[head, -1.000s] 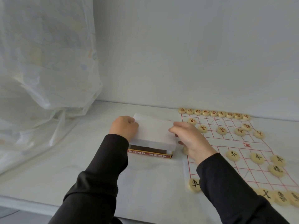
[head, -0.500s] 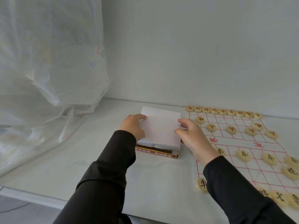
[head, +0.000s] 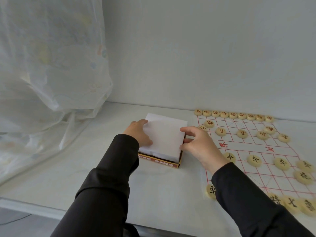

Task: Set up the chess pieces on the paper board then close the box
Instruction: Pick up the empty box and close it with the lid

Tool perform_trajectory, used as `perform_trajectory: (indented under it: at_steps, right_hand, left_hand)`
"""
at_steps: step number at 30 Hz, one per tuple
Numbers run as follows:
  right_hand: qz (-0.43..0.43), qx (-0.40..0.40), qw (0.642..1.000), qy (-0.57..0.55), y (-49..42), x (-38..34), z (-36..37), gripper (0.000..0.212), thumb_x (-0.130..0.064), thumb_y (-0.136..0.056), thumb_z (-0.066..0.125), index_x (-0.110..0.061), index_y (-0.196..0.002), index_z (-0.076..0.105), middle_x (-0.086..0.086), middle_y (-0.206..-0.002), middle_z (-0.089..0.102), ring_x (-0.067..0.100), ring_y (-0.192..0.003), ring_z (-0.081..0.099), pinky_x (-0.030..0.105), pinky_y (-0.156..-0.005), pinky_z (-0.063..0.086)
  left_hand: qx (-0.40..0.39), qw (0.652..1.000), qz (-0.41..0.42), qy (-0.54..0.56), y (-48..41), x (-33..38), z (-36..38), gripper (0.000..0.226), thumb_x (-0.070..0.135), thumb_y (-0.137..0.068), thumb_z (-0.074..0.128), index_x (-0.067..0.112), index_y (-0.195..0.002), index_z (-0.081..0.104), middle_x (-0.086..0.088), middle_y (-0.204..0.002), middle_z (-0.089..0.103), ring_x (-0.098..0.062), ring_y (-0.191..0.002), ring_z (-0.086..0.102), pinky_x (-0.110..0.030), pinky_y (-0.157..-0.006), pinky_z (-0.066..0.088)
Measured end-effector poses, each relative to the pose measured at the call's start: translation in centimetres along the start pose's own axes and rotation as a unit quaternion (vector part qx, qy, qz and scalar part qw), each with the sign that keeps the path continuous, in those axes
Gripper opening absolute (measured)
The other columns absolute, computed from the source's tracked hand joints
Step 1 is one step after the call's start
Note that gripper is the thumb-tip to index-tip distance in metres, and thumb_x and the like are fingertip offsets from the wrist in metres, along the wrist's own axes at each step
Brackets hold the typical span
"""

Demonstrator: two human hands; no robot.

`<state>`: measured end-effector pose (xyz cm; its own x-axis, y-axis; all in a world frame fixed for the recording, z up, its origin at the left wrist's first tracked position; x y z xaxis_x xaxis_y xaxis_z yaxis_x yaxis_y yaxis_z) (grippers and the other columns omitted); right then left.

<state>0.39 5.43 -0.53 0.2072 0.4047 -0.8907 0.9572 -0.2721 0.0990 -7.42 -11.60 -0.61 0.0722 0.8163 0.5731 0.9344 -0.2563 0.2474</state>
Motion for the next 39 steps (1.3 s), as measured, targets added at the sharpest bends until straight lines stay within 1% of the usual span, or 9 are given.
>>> perform_trajectory:
  at_steps: [5, 9, 12, 17, 23, 28, 32, 36, 39]
  right_hand:
    - [-0.007, -0.005, 0.999, 0.042, -0.1, 0.2, 0.3, 0.069, 0.013, -0.072, 0.067, -0.017, -0.131, 0.049, -0.003, -0.122, 0.051, 0.013, -0.105, 0.054, 0.028, -0.085, 0.052]
    - [-0.044, 0.009, 0.983, 0.178, -0.1, -0.1, 0.1, 0.068, 0.001, -0.074, 0.07, -0.016, -0.135, 0.045, 0.005, -0.131, 0.047, 0.022, -0.117, 0.05, 0.027, -0.094, 0.046]
    - [-0.073, 0.007, 0.96, 0.271, 0.1, -0.7, 0.0, 0.062, -0.007, -0.079, 0.069, -0.015, -0.135, 0.045, 0.005, -0.131, 0.044, 0.021, -0.118, 0.047, 0.02, -0.089, 0.037]
    - [-0.084, -0.026, 0.943, 0.321, 0.0, -0.8, -0.1, 0.057, -0.031, -0.084, 0.065, -0.017, -0.135, 0.045, 0.003, -0.135, 0.042, 0.02, -0.126, 0.038, 0.027, -0.1, 0.033]
    - [-0.048, -0.14, 0.944, 0.296, 0.5, 0.1, 1.4, 0.102, -0.047, -0.064, 0.08, -0.02, -0.144, 0.023, -0.002, -0.144, 0.02, 0.019, -0.125, 0.038, 0.029, -0.097, 0.037]
    - [-0.074, -0.108, 0.933, 0.335, 0.9, -0.2, 1.4, 0.087, -0.041, -0.069, 0.077, -0.021, -0.14, 0.031, 0.0, -0.139, 0.028, 0.02, -0.115, 0.048, 0.029, -0.092, 0.043]
    - [-0.067, -0.026, 0.963, 0.261, 0.2, -0.8, -0.8, 0.048, -0.039, -0.081, 0.067, -0.017, -0.122, 0.056, 0.0, -0.124, 0.05, 0.013, -0.1, 0.052, 0.021, -0.081, 0.04]
    - [-0.071, 0.027, 0.963, 0.258, -1.2, -0.5, -2.3, 0.055, -0.03, -0.088, 0.059, -0.013, -0.136, 0.039, 0.006, -0.142, 0.034, 0.02, -0.129, 0.035, 0.025, -0.099, 0.032]
    - [-0.043, -0.029, 0.979, 0.199, -1.5, 0.5, -1.6, 0.058, -0.026, -0.091, 0.057, -0.012, -0.141, 0.031, 0.002, -0.143, 0.036, 0.019, -0.131, 0.036, 0.019, -0.091, 0.029]
  left_hand:
    - [0.009, 0.999, 0.004, 0.04, 0.1, 0.3, -0.2, 0.07, 0.015, -0.084, 0.064, 0.024, -0.144, 0.028, -0.009, -0.143, 0.033, -0.026, -0.128, 0.04, -0.029, -0.099, 0.035]
    - [-0.005, 0.999, 0.011, 0.035, 0.1, 0.7, 0.2, 0.074, 0.019, -0.083, 0.066, 0.027, -0.144, 0.026, -0.009, -0.142, 0.031, -0.027, -0.126, 0.041, -0.03, -0.098, 0.036]
    - [-0.032, 0.999, 0.023, -0.012, 0.4, 1.1, 0.9, 0.087, 0.029, -0.08, 0.071, 0.028, -0.147, 0.017, -0.009, -0.144, 0.027, -0.029, -0.128, 0.04, -0.033, -0.1, 0.036]
    - [-0.095, 0.983, 0.049, -0.146, 1.1, 0.9, 2.0, 0.108, 0.043, -0.07, 0.077, 0.027, -0.148, 0.005, -0.003, -0.147, 0.017, -0.027, -0.127, 0.039, -0.033, -0.099, 0.038]
    - [-0.096, 0.966, 0.076, -0.228, 1.4, 0.9, 3.0, 0.123, 0.036, -0.061, 0.084, 0.022, -0.148, -0.001, -0.003, -0.15, 0.005, -0.028, -0.128, 0.04, -0.035, -0.1, 0.042]
    - [-0.053, 0.969, 0.088, -0.226, 0.6, 0.9, 2.7, 0.112, 0.039, -0.064, 0.082, 0.024, -0.148, 0.01, -0.004, -0.145, 0.016, -0.027, -0.117, 0.05, -0.03, -0.097, 0.043]
    - [-0.049, 0.971, 0.093, -0.216, -0.1, 0.3, 2.1, 0.103, 0.034, -0.069, 0.08, 0.028, -0.148, 0.014, -0.002, -0.147, 0.018, -0.025, -0.126, 0.041, -0.03, -0.104, 0.037]
    - [-0.044, 0.98, 0.103, -0.166, -1.0, -0.5, 1.5, 0.086, 0.021, -0.075, 0.075, 0.035, -0.145, 0.026, 0.002, -0.149, 0.022, -0.021, -0.134, 0.03, -0.034, -0.112, 0.028]
    - [0.009, 0.987, 0.11, -0.12, -1.5, -0.7, 0.7, 0.063, 0.009, -0.085, 0.061, 0.034, -0.139, 0.039, 0.003, -0.149, 0.025, -0.019, -0.135, 0.03, -0.03, -0.112, 0.026]
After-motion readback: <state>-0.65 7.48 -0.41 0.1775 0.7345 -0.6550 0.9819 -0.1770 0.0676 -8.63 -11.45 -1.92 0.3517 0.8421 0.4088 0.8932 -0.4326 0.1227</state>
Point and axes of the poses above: each hand's wrist, its own y-axis away from the middle knuckle, its own z-axis out of the palm, x = y × z, the point moved 8 cm from there along -y, towards the middle knuckle
